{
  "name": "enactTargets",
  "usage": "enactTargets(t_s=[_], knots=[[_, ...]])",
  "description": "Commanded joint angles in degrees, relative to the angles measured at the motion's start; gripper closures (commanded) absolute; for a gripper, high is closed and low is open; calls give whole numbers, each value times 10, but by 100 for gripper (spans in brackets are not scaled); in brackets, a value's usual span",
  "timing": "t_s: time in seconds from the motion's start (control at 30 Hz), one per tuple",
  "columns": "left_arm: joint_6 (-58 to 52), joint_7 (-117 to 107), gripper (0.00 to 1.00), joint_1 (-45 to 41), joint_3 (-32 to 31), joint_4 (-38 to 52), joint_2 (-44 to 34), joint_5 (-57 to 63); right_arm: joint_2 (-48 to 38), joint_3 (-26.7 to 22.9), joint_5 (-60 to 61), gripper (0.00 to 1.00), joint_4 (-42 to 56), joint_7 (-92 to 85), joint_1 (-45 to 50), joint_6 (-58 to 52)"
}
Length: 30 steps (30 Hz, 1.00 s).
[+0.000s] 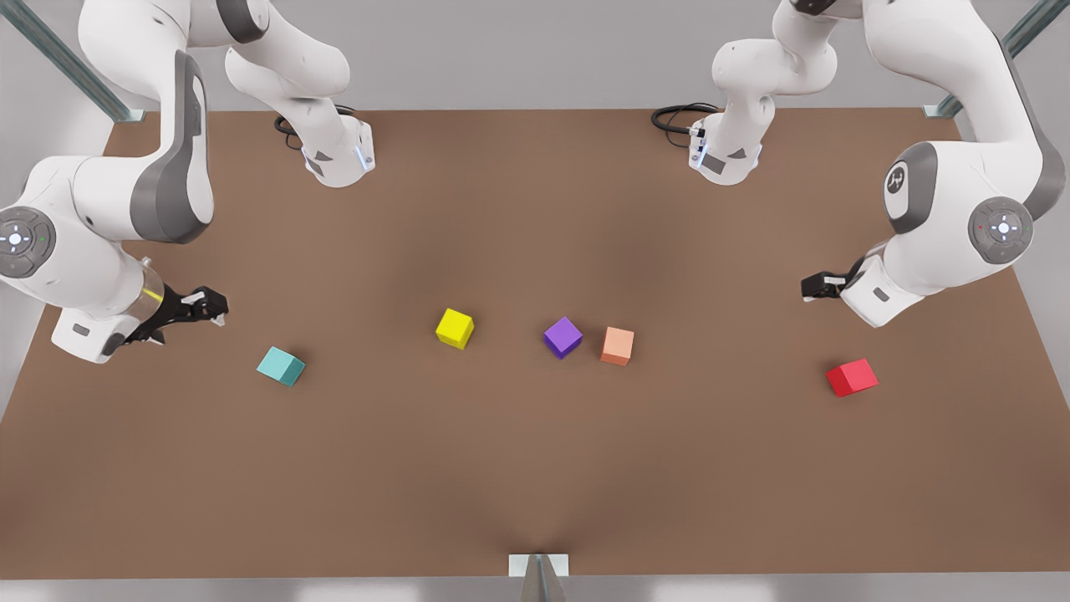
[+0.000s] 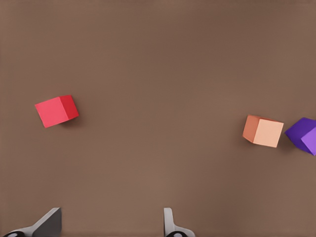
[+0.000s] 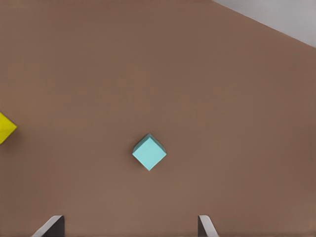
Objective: Pick up red wooden cube and pass to hand red wooden cube and place in blue wooden cube
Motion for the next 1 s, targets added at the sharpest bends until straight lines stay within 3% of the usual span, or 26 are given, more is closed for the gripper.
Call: enactTargets(t_s=[0.0, 0.07, 0.17, 0.23, 0.4, 0.97], knots=[[1, -1, 0, -1, 0, 1, 0, 0, 0, 0, -1, 0, 0, 12, -1, 4], [5, -2, 0, 2, 4, 1, 13, 1, 2, -1, -1, 0, 0, 12, -1, 5], [78, 83, 0, 15, 92, 67, 160, -1, 6, -2, -3, 0, -2, 12, -3, 10], [153, 117, 0, 57, 94, 69, 218, -19, 11, -2, -6, 0, -4, 12, -3, 19], [305, 86, 0, 75, 120, 30, 271, -60, 12, -2, -8, 0, -13, 11, -3, 31], [329, 56, 0, 84, 138, -37, 299, -90, 11, 0, 9, 0, -26, 3, -24, 50]])
